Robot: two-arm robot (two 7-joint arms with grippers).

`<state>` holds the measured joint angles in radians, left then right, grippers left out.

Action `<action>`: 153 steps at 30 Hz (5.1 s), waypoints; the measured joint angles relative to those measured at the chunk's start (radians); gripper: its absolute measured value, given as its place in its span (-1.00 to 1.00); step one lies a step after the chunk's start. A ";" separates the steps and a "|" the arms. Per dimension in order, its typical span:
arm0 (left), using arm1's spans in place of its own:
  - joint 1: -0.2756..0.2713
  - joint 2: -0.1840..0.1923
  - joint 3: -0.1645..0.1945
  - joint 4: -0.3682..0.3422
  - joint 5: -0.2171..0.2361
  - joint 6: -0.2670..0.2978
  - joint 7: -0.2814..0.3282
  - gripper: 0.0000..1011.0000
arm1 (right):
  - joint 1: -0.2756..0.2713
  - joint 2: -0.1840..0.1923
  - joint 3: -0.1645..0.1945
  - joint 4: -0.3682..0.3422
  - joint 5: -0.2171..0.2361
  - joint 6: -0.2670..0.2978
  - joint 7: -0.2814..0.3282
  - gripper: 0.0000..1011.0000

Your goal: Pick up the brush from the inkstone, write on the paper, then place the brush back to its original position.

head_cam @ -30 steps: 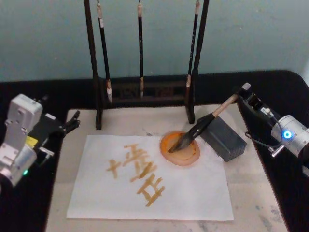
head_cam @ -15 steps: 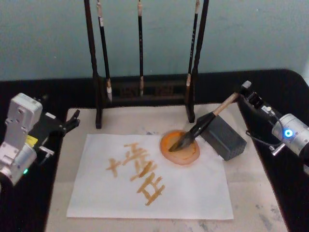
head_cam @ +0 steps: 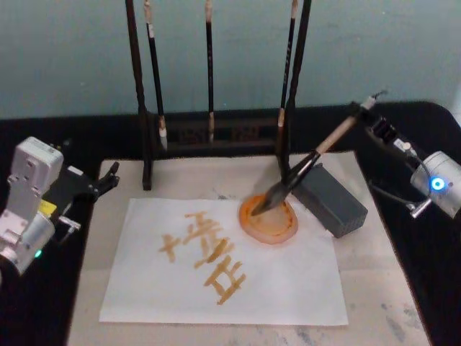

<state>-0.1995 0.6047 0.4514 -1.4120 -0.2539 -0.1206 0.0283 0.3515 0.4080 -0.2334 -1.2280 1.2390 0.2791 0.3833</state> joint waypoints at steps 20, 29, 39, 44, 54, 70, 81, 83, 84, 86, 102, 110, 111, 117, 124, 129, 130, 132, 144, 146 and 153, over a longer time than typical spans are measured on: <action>0.000 0.000 0.000 0.000 0.000 0.000 0.000 1.00 | -0.033 0.122 -0.161 -0.337 -0.283 -0.187 -0.006 -0.66; 0.000 0.000 0.000 0.000 0.000 0.000 0.000 1.00 | -0.027 0.105 -0.234 -0.373 -0.459 -0.256 -0.003 -0.66; 0.000 0.000 0.000 0.000 0.000 0.000 0.000 1.00 | -0.006 0.066 -0.293 -0.382 -0.569 -0.271 0.019 -0.66; 0.000 0.000 0.000 0.000 0.000 0.000 0.000 1.00 | 0.005 0.041 -0.320 -0.370 -0.629 -0.282 0.020 -0.66; 0.000 0.000 0.000 0.000 0.000 0.000 0.000 1.00 | 0.024 -0.014 -0.346 -0.309 -0.688 -0.289 0.031 -0.66; 0.000 0.000 0.000 0.000 0.000 0.000 0.000 1.00 | 0.028 -0.058 -0.323 -0.246 -0.712 -0.281 0.062 -0.66; 0.000 0.000 0.000 0.000 0.000 0.000 0.000 1.00 | 0.018 -0.068 -0.291 -0.235 -0.740 -0.281 0.056 -0.66; 0.000 0.000 0.000 0.000 0.000 0.000 0.000 1.00 | 0.016 -0.070 -0.284 -0.233 -0.748 -0.281 0.052 -0.66; 0.000 0.000 0.000 0.000 0.000 0.000 0.000 1.00 | 0.015 -0.071 -0.282 -0.233 -0.750 -0.281 0.051 -0.66; 0.000 0.000 0.000 0.000 0.000 0.000 0.000 1.00 | 0.013 -0.074 -0.274 -0.232 -0.754 -0.281 0.049 -0.66; 0.000 0.000 0.000 0.000 0.000 0.000 0.000 1.00 | -0.001 -0.088 -0.238 -0.235 -0.777 -0.277 0.051 -0.66; 0.000 0.000 0.000 0.000 0.000 0.000 0.000 1.00 | -0.007 -0.090 -0.230 -0.247 -0.780 -0.275 0.059 -0.66; 0.000 0.000 0.000 0.000 0.000 0.000 0.000 1.00 | -0.008 -0.090 -0.230 -0.249 -0.780 -0.274 0.060 -0.66; 0.000 0.000 0.000 0.000 0.000 0.000 0.000 1.00 | -0.014 -0.087 -0.224 -0.275 -0.768 -0.267 0.068 -0.66; 0.000 0.000 0.000 0.000 0.000 0.000 0.000 1.00 | -0.012 -0.081 -0.217 -0.305 -0.753 -0.262 0.071 -0.66; 0.000 0.000 0.000 0.000 0.000 0.000 0.000 1.00 | -0.010 -0.077 -0.214 -0.315 -0.742 -0.259 0.071 -0.66; 0.000 0.000 0.000 0.000 0.000 0.000 0.000 1.00 | -0.010 -0.075 -0.214 -0.317 -0.740 -0.258 0.071 -0.66; 0.000 0.000 0.000 0.000 0.000 0.000 0.000 1.00 | -0.010 -0.073 -0.214 -0.319 -0.739 -0.258 0.071 -0.66; 0.000 0.000 0.000 0.000 0.000 0.000 0.000 1.00 | -0.009 -0.068 -0.215 -0.324 -0.737 -0.255 0.069 -0.66; 0.000 0.000 0.000 0.000 0.000 0.000 0.000 1.00 | -0.009 -0.068 -0.215 -0.324 -0.737 -0.255 0.069 -0.66; 0.000 0.000 0.000 0.000 0.000 0.000 0.000 1.00 | -0.009 -0.069 -0.216 -0.323 -0.737 -0.255 0.068 -0.66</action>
<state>-0.1995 0.6047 0.4514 -1.4119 -0.2539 -0.1206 0.0283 0.3423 0.3389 -0.4492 -1.5514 0.5022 0.0243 0.4515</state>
